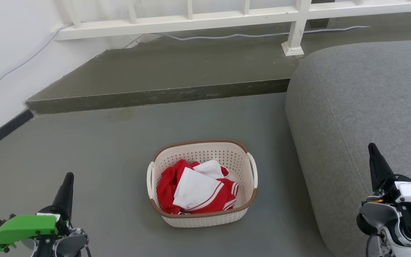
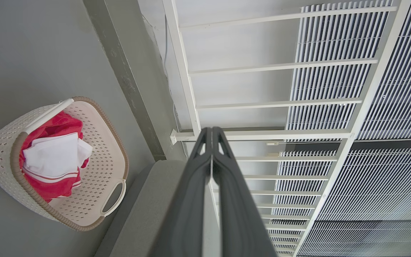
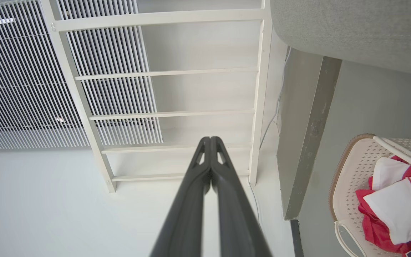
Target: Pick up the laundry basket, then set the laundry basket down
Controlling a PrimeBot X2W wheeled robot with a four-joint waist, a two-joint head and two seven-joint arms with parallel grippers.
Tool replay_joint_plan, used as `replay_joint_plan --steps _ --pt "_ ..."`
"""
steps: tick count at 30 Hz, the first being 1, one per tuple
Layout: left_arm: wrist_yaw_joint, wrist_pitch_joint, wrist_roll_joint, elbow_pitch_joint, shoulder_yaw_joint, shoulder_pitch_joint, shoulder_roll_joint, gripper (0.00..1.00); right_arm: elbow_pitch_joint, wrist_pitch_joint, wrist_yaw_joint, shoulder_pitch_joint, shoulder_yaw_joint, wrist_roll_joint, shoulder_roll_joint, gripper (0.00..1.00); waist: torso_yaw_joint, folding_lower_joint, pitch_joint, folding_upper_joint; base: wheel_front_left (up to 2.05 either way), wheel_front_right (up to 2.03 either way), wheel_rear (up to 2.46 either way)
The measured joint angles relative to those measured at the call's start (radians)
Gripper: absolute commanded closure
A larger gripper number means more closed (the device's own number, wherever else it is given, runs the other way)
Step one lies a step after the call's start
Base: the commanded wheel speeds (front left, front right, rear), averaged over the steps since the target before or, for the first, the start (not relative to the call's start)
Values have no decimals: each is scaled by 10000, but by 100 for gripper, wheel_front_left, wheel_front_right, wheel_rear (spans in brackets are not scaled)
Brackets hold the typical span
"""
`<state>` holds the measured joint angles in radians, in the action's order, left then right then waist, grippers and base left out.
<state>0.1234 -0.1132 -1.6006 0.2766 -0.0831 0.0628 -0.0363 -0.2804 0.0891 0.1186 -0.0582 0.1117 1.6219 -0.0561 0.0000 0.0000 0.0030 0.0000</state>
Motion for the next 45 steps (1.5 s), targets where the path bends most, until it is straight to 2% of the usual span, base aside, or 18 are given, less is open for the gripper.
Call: replay_joint_plan --steps 45 --pt "0 0 0 -4 0 0 0 100 2 12 0 0 17 0 17 100 0 0 0 0 0 0 0"
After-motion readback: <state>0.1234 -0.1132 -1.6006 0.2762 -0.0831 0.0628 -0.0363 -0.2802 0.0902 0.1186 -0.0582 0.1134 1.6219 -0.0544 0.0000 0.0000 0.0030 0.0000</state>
